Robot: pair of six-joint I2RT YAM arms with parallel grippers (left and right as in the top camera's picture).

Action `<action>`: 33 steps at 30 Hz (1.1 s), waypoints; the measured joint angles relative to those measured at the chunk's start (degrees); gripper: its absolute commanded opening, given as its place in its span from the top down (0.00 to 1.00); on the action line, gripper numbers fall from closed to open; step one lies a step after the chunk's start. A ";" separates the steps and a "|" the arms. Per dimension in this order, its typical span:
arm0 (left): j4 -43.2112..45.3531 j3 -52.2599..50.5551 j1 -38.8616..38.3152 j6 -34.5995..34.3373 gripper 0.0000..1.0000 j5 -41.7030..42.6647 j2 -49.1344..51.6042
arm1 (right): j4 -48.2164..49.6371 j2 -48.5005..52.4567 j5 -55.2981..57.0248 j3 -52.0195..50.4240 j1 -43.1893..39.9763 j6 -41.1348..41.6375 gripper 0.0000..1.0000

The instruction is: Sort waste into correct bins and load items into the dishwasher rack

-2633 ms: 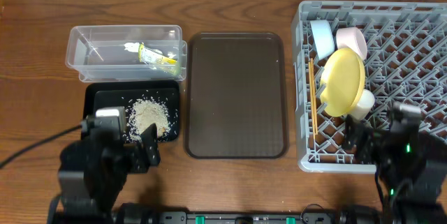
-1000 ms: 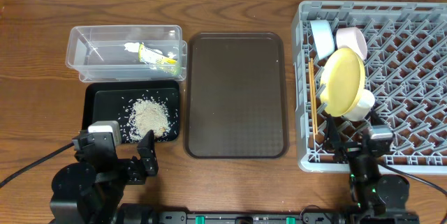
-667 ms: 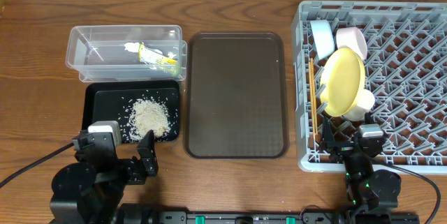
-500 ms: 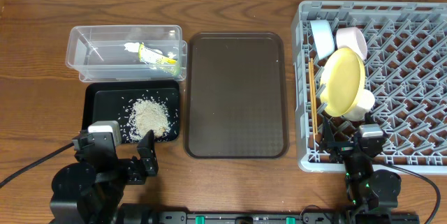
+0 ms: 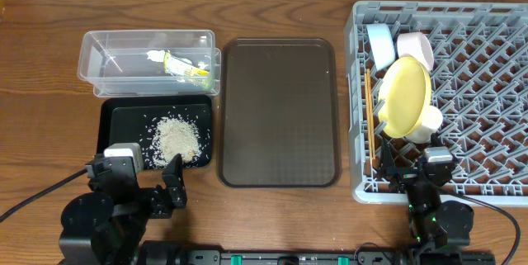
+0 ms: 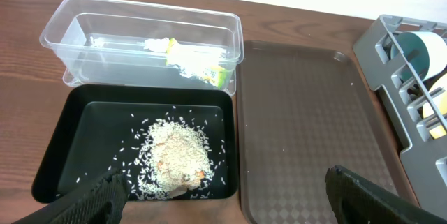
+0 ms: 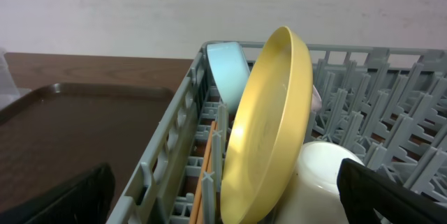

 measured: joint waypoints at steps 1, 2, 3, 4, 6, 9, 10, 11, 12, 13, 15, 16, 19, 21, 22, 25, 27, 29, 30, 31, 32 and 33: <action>0.00 0.00 0.00 0.00 0.07 0.00 0.00 | 0.00 0.00 0.00 0.00 0.00 0.00 0.01; 0.00 0.00 0.00 0.00 0.07 0.00 0.00 | 0.00 0.00 0.00 0.00 0.00 0.00 0.01; 0.00 0.00 0.00 0.00 0.07 -0.02 -0.02 | 0.00 0.00 0.00 0.00 0.00 0.00 0.01; 0.00 0.00 0.00 0.00 0.07 0.00 -0.02 | 0.00 0.00 0.00 0.00 0.00 0.00 0.01; 0.00 0.00 0.00 0.00 0.07 0.00 0.00 | 0.00 0.00 0.00 0.00 0.00 0.00 0.01; 0.00 0.00 0.00 0.00 0.07 0.00 0.00 | 0.00 0.00 0.00 0.00 0.00 0.00 0.01; 0.00 0.00 0.00 0.00 0.07 0.00 0.00 | 0.00 0.00 0.00 0.00 0.00 -0.02 0.01; 0.00 0.00 0.00 0.00 0.07 0.00 -0.02 | 0.00 0.00 0.00 0.00 0.00 0.00 0.01; 0.00 0.00 0.00 -0.02 0.07 0.00 0.00 | 0.00 0.00 0.00 0.00 0.00 0.00 0.01; 0.00 0.00 0.00 0.00 0.07 0.00 0.00 | 0.00 0.00 0.00 0.00 0.00 0.00 0.01; -0.02 0.00 0.00 0.00 0.07 0.00 -0.02 | 0.00 0.00 0.00 0.00 0.00 0.00 0.01; -0.20 0.00 0.00 0.00 0.07 0.00 -0.02 | 0.00 0.00 0.00 0.00 0.00 0.00 0.01; -1.33 -0.22 0.00 0.17 0.07 -0.55 -0.59 | 0.00 0.00 0.00 0.00 0.00 0.00 0.01; -1.05 -1.44 0.02 0.17 0.07 -1.51 -1.97 | 0.00 0.00 0.02 0.00 0.00 0.00 0.01; -0.59 -2.67 0.02 0.20 0.07 -1.99 -3.04 | 0.00 0.00 0.00 0.00 0.00 0.00 0.01; 2.86 -8.20 0.02 0.20 0.07 -3.32 -6.84 | 0.04 0.00 0.02 -0.02 0.00 -0.02 0.01; 7.04 -13.16 0.02 0.22 0.07 -4.04 -9.79 | 0.04 0.00 0.02 -0.02 0.00 0.00 0.01; 13.11 -19.21 0.02 0.22 0.07 -4.31 -13.22 | 0.07 0.00 0.04 -0.04 0.00 -0.02 0.01; 15.98 -21.79 0.02 0.22 0.07 -4.39 -14.69 | 0.07 0.00 0.07 -0.04 0.00 0.00 0.01; 18.78 -24.52 0.00 0.22 0.07 -4.48 -16.11 | 0.07 0.00 0.09 -0.04 0.00 -0.02 0.01; 21.75 -27.23 0.02 0.22 0.07 -4.52 -17.51 | 0.07 0.00 0.11 -0.04 0.00 -0.02 0.01; 24.85 -29.88 0.02 0.26 0.07 -4.57 -18.84 | 0.07 0.00 0.13 -0.04 0.00 0.00 0.01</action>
